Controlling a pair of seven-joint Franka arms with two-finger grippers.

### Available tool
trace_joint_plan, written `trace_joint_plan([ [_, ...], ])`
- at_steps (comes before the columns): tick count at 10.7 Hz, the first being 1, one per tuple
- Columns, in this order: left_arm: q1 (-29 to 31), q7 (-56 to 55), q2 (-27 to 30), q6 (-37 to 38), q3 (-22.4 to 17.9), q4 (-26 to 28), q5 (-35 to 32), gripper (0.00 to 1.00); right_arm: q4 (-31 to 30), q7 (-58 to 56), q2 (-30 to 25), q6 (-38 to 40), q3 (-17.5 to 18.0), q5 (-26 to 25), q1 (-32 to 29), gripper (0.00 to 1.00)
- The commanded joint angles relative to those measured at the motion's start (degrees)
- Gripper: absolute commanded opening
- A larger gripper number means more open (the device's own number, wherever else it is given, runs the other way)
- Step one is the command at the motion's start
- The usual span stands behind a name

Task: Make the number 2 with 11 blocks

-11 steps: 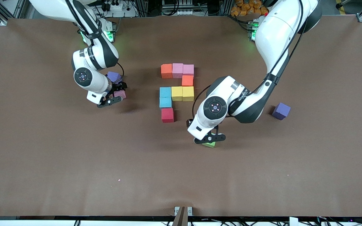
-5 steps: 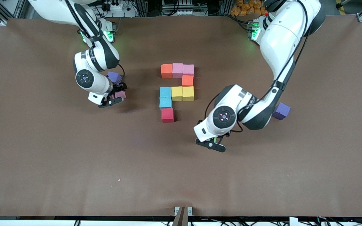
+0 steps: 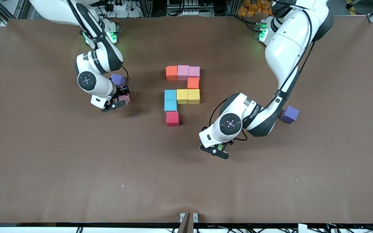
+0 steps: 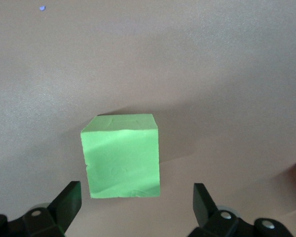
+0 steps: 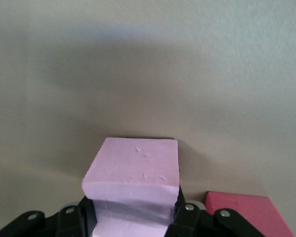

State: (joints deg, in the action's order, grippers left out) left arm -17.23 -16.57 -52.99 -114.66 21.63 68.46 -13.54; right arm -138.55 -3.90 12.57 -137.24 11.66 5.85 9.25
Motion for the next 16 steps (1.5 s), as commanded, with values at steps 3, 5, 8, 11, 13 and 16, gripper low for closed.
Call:
trace_joint_plan([
  [3,0.3,0.2,-0.4,-2.2,0.2,0.5,-0.9,1.0,3.6,-9.5,-4.0,4.5,-0.2,0.7,-0.4,0.16],
  [5,0.2,0.6,-1.1,-3.1,-0.7,0.5,-1.1,1.0,8.5,-9.0,-4.1,9.7,-0.1,0.7,-0.1,0.16],
  [8,0.2,0.6,-2.0,-5.1,-1.1,0.5,-1.1,1.0,17.7,-9.2,-3.7,18.0,-0.1,0.7,0.2,0.16],
  [11,-0.1,0.5,-3.0,-5.2,-1.1,0.4,-0.8,1.0,25.6,-9.4,-2.1,19.6,0.0,-1.5,2.3,0.16],
  [13,-0.1,0.5,-3.3,-5.8,-1.1,0.4,-0.9,0.87,32.0,-9.4,0.3,21.7,0.0,-1.8,3.6,0.16],
  [16,0.8,0.9,-2.6,-5.7,-1.2,0.4,-1.1,0.32,43.0,-9.0,8.2,22.8,0.0,-9.3,6.9,0.16],
])
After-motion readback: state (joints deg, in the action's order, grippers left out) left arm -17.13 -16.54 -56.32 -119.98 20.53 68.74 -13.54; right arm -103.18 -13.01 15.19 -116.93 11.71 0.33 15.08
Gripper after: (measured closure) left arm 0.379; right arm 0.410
